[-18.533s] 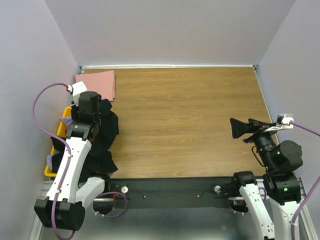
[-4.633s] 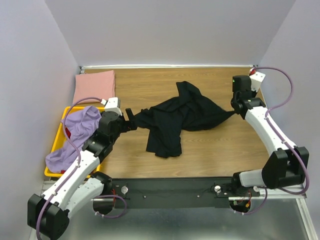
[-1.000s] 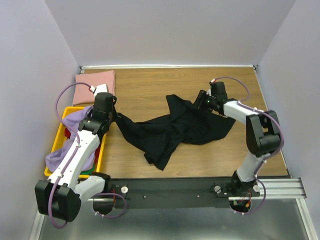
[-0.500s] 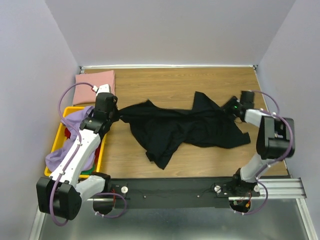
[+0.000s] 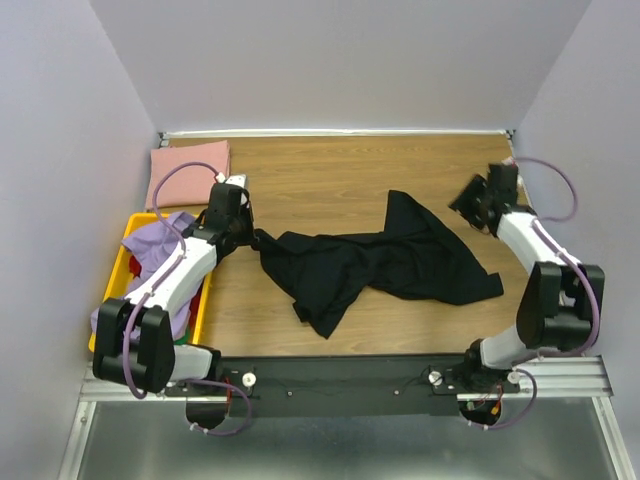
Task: Fold and stack the t-shirts
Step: Flatten the tshirt out
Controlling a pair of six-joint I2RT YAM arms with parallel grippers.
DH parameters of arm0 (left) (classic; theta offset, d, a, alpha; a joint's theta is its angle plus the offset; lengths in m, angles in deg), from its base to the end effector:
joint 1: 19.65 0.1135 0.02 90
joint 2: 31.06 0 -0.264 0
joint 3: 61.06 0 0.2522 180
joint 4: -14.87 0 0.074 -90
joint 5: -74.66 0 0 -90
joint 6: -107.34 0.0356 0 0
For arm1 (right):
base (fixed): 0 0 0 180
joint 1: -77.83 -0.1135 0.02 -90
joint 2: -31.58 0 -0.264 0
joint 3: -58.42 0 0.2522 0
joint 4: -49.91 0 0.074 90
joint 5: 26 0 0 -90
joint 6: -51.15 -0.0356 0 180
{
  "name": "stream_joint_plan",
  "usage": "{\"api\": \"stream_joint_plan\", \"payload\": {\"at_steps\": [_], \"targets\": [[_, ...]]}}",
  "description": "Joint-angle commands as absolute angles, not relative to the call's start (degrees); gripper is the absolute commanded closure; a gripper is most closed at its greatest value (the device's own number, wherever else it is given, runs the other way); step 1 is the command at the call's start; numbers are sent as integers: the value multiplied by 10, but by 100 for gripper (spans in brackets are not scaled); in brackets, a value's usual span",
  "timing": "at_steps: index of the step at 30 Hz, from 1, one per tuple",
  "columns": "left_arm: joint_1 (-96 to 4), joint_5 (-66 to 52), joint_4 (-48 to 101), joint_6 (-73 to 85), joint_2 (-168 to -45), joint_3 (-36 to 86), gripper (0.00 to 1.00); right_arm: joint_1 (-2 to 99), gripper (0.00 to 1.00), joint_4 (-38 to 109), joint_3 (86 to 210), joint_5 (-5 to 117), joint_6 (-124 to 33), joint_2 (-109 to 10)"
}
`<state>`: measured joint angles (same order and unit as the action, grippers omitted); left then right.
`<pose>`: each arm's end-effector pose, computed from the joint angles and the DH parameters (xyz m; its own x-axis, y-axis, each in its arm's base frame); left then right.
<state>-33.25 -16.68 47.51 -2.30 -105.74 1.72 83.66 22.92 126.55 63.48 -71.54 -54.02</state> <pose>0.2676 -0.0639 0.2392 -0.7156 -0.1726 -0.6768 -0.0230 0.9743 -0.2241 0.3169 -0.0320 0.2242 -0.5350 0.5975 -0.5973 0.4564 0.7993 0.3908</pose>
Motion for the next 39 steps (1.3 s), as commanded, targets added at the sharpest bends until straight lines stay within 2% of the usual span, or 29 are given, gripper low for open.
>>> {"api": "stream_joint_plan", "payload": {"at_steps": [1,7,14,18,25,35,39], "targets": [[-331,-140,440,4,-1069,26,100,736,38,208,1369,651,-615,-612],[-331,-145,389,10,-1071,-7,100,647,41,205,1472,699,-599,-725],[-331,-149,358,14,-1074,-34,100,600,42,199,1555,785,-606,-845],[-331,-149,356,17,-1074,-35,100,589,47,200,1605,830,-612,-907],[-331,-149,355,17,-1071,-36,100,573,51,197,1660,872,-613,-959],[-331,-149,353,17,-1069,-34,100,563,55,168,1673,903,-632,-998],[-331,-149,354,17,-1068,-34,100,561,63,149,1676,919,-635,-1014]]}}
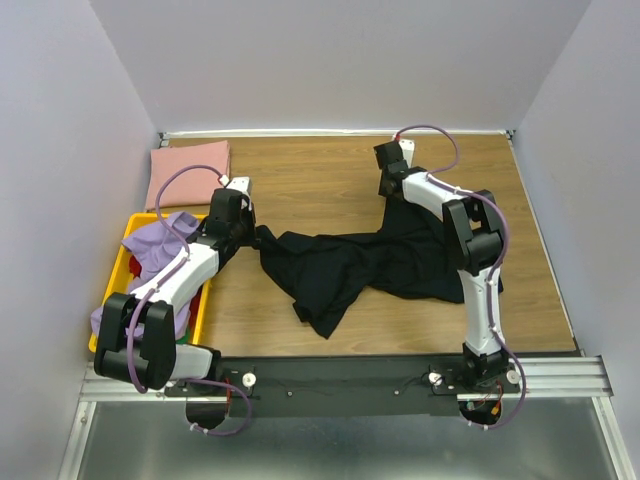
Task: Fold and stack the t-shirts
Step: Flatten the tshirt out
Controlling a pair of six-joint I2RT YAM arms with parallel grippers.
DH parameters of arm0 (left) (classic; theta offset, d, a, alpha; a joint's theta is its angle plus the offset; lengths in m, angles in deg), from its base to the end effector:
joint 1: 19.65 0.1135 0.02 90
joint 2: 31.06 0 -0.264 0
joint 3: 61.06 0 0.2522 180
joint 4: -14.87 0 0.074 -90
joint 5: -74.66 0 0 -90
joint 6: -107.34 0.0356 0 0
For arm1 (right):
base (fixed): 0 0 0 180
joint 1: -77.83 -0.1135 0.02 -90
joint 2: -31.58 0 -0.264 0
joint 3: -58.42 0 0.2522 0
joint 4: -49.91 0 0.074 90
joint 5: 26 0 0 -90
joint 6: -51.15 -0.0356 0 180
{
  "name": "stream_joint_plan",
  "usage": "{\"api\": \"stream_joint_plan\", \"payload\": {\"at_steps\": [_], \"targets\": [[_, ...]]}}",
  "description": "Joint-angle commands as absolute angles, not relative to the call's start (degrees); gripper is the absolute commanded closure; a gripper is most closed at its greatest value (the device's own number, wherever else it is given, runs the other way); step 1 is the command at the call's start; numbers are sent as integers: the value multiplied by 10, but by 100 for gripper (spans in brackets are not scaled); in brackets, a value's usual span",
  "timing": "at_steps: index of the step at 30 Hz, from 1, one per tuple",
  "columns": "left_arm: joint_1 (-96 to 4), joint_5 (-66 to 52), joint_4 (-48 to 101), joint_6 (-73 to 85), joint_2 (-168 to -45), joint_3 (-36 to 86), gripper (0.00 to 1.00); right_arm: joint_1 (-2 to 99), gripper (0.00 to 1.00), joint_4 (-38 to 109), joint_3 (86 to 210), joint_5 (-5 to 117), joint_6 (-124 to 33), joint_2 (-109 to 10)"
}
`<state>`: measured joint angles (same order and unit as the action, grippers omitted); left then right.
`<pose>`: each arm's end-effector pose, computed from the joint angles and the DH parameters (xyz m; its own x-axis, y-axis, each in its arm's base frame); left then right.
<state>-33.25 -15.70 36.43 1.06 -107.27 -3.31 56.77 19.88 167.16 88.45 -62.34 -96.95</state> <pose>0.2724 -0.0657 0.2196 -0.6646 -0.1276 -0.7362 0.0460 0.9764 -0.2108 0.4629 0.1625 0.1533 -0.6850 0.1251 -0.7178 0.2127 0.9766 -0.0329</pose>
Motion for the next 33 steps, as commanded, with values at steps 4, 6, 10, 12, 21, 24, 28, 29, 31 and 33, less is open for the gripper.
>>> {"api": "stream_joint_plan", "payload": {"at_steps": [4,6,10,12,21,24,28,29,31,33], "targets": [[-331,-149,354,17,-1066,-33,100,561,74,124,1689,937,-635,-1029],[-331,-149,356,20,-1066,-33,100,561,82,120,1696,940,-634,-1033],[-330,-176,360,28,-1064,-24,100,561,99,98,1753,936,-606,-1028],[-327,-196,373,34,-1073,11,100,562,99,85,1776,949,-593,-1010],[-313,-282,478,61,-1158,332,100,624,99,66,1898,949,-543,-888],[-311,-299,514,81,-1196,488,100,652,99,65,1930,922,-523,-836],[-310,-320,540,113,-1225,695,100,696,99,66,1953,891,-510,-760],[-311,-328,544,117,-1226,721,100,701,99,66,1954,888,-509,-744],[-311,-344,540,136,-1212,771,100,708,99,67,1954,882,-501,-696],[-311,-348,517,153,-1188,780,100,712,99,67,1950,881,-484,-648]]}}
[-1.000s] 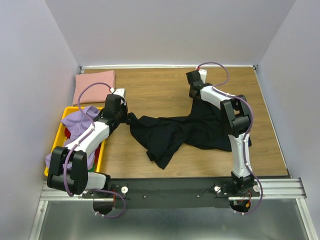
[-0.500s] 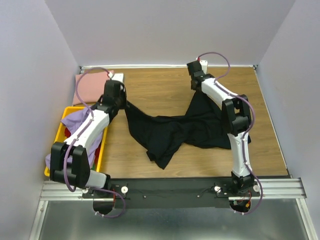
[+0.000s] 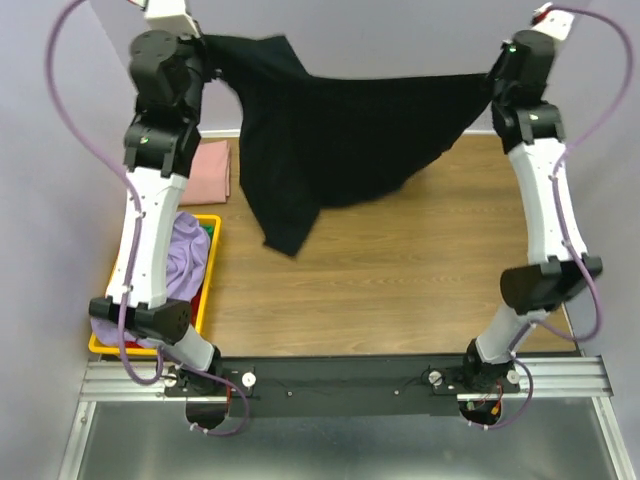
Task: Fold and stack the t-shirts
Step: Flatten the tshirt out
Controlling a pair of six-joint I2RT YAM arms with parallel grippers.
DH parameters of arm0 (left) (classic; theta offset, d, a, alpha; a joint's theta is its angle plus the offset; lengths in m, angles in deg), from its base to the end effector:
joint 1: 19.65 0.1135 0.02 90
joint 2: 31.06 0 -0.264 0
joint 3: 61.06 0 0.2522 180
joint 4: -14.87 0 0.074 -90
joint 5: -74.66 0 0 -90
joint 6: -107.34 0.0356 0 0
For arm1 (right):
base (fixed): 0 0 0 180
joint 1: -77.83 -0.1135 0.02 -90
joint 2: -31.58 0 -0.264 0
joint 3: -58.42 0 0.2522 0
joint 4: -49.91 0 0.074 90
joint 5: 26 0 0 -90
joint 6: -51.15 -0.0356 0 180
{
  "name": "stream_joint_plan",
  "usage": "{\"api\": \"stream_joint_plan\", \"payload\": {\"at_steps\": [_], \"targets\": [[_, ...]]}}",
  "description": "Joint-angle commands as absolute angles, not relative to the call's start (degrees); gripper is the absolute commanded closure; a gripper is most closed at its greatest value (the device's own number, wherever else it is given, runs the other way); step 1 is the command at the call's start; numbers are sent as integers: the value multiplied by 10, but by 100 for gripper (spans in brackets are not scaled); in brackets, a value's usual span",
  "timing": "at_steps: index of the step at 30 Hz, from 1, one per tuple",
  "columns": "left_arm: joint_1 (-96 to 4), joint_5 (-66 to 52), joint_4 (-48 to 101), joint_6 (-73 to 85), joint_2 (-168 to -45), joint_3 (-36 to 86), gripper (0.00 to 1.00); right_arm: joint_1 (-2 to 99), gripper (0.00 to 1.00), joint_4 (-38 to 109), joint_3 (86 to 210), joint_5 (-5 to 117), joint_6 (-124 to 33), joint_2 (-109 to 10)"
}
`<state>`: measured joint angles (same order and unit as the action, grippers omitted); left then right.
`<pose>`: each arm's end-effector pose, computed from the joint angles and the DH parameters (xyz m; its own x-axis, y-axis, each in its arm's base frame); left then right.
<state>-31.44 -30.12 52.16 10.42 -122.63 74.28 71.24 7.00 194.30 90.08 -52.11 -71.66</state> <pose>0.3122 -0.0559 0.5641 0.1158 -0.1432 -0.9829 -0.0369 0.9883 -0.1483 0.3963 0.0300 0.4876 -0.0975 0.1961 -0.9757 0.3586 0.9215 0.1494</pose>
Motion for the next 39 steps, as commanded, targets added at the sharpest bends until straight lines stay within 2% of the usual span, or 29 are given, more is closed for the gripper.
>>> {"api": "stream_joint_plan", "payload": {"at_steps": [1,5,11,18,26,30,34,39], "targets": [[-311,-348,504,156,-1173,777,100,712,99,67,1946,883,-482,-631],[-312,-344,440,165,-1059,708,100,712,99,67,1908,886,-477,-536],[-312,-329,423,185,-919,637,100,712,99,68,1812,873,-467,-369],[-312,-311,433,208,-832,613,100,712,99,67,1758,831,-424,-242],[-312,-290,437,241,-872,600,100,712,99,68,1702,810,-410,-237],[-312,-262,405,248,-913,517,100,712,99,78,1634,813,-408,-261],[-312,-236,322,242,-966,343,100,712,99,183,1483,853,-412,-281],[-312,-220,217,234,-1095,250,100,712,99,341,1285,895,-446,-383]]}}
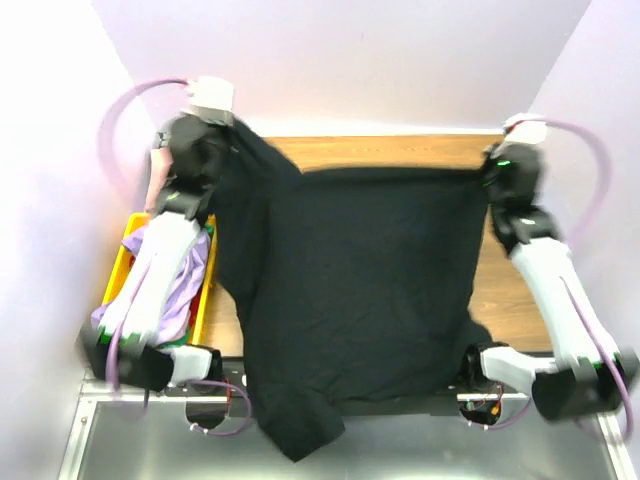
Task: Fold and stack the t-shirts
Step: Flatten the tshirt out
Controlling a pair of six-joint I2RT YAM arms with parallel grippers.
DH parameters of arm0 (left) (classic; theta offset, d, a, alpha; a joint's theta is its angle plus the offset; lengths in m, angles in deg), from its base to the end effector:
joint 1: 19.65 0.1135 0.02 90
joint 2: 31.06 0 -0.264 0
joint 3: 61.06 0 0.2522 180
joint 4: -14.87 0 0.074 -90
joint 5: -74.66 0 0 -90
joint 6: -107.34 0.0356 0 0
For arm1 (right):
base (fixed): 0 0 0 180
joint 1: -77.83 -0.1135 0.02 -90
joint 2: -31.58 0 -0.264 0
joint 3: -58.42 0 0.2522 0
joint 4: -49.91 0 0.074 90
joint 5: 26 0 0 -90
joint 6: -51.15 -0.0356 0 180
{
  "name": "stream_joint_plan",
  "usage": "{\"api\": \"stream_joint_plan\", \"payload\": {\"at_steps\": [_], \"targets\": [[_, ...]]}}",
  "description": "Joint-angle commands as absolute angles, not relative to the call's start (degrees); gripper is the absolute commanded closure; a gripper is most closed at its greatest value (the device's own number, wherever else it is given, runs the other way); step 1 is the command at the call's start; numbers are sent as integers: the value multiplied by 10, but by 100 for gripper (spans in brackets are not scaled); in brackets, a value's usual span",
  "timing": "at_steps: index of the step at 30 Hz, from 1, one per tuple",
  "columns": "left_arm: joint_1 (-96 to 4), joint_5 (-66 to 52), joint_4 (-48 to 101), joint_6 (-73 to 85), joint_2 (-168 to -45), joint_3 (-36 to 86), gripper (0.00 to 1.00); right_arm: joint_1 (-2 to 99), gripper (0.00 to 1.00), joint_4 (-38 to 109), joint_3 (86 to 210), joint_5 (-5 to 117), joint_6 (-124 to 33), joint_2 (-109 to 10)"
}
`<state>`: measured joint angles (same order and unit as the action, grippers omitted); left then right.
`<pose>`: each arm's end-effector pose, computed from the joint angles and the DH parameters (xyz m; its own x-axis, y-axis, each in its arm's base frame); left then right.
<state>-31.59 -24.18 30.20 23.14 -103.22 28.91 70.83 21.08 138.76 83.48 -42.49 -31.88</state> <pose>0.2832 -0.0543 0.4467 0.0476 0.0920 -0.9946 0.0497 0.9943 0.0943 0.2482 0.0185 0.4006 -0.1918 0.0367 -0.9807 0.2216 0.9751 -0.0068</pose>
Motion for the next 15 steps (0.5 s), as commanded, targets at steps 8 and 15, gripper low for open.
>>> {"api": "stream_joint_plan", "payload": {"at_steps": [8,15], "targets": [[-312,-189,205,209,-1381,343,100,723,99,552,1240,950,-474,-656],[-313,-179,209,212,-1471,409,100,743,99,558,1342,940,-441,-793]]}}
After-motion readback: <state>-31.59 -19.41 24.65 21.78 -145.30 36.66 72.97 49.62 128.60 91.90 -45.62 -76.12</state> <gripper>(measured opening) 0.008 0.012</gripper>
